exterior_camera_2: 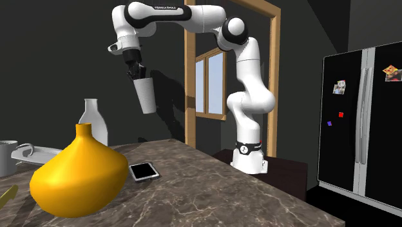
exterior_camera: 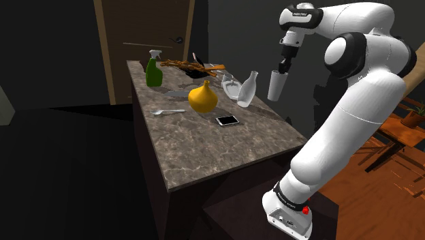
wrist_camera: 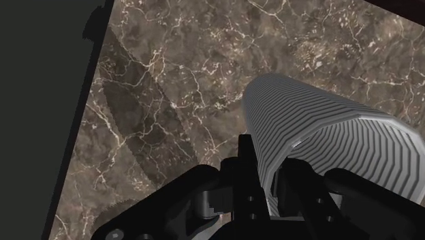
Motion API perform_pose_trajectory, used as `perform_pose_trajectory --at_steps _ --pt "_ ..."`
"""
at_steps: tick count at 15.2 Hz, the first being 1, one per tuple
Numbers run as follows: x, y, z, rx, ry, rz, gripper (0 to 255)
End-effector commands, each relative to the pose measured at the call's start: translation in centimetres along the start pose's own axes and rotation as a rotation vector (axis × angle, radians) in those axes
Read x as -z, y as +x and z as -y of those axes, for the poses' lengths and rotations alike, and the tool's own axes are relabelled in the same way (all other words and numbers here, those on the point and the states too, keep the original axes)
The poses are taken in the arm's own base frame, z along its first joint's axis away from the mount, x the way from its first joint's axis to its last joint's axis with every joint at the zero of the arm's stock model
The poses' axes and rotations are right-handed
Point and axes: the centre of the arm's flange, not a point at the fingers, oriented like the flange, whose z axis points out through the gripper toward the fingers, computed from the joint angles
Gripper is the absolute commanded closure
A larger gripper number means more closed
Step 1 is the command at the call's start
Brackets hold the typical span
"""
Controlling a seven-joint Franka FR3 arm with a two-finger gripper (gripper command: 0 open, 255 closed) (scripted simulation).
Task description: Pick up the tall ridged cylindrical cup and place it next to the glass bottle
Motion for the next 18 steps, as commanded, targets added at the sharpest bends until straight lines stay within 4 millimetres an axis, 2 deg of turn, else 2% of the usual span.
perform_pose_trajectory --at_steps 1,18 --pt "-1.0 0.2 0.0 0.000 0.000 -0.001 255" --pt "-9.8 1.9 -1.0 0.000 0.000 -0.001 255"
